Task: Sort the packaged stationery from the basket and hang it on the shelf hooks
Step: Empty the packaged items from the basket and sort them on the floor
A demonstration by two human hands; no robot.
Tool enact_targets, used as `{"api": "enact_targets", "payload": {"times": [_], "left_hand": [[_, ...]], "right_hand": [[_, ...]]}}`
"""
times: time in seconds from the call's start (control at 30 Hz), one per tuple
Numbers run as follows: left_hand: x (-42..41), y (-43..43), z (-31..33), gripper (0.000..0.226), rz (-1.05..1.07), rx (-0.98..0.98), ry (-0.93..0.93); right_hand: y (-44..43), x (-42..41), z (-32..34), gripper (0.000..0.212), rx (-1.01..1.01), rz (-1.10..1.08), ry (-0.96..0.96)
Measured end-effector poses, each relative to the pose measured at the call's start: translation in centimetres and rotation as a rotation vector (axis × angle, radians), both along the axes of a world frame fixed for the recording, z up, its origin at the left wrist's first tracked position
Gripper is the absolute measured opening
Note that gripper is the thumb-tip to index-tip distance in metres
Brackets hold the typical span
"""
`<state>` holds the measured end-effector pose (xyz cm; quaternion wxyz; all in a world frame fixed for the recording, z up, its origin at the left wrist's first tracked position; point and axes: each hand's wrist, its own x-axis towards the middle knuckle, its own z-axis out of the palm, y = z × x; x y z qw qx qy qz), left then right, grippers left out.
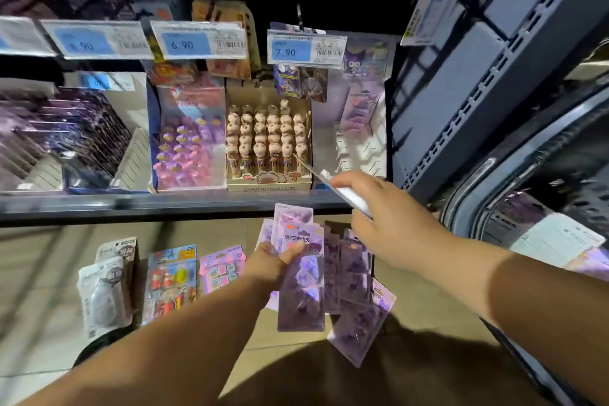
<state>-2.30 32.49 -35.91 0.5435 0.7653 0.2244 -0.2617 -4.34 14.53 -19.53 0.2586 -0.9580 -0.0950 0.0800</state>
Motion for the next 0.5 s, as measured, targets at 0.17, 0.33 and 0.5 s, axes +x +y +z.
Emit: {"api": "enact_targets", "payload": {"times": [0.17, 0.33, 0.5], "left_hand": [[1.8, 0.2, 0.0, 0.074, -0.127, 0.181, 0.089], [3.3, -1.0, 5.7, 0.079, 0.145, -0.529, -0.009], [5.2, -1.0, 12.8, 0.047, -0.15, -0.678, -0.02]], "right_hand": [[0.1, -0.5, -0.7, 0.044, -0.186, 0.081, -0.042], [0.4, -0.8, -1.1, 0.033, -0.307, 0.159, -0.139], [0.6, 0.3, -1.2, 0.049, -0.316, 0.169, -0.207]]}}
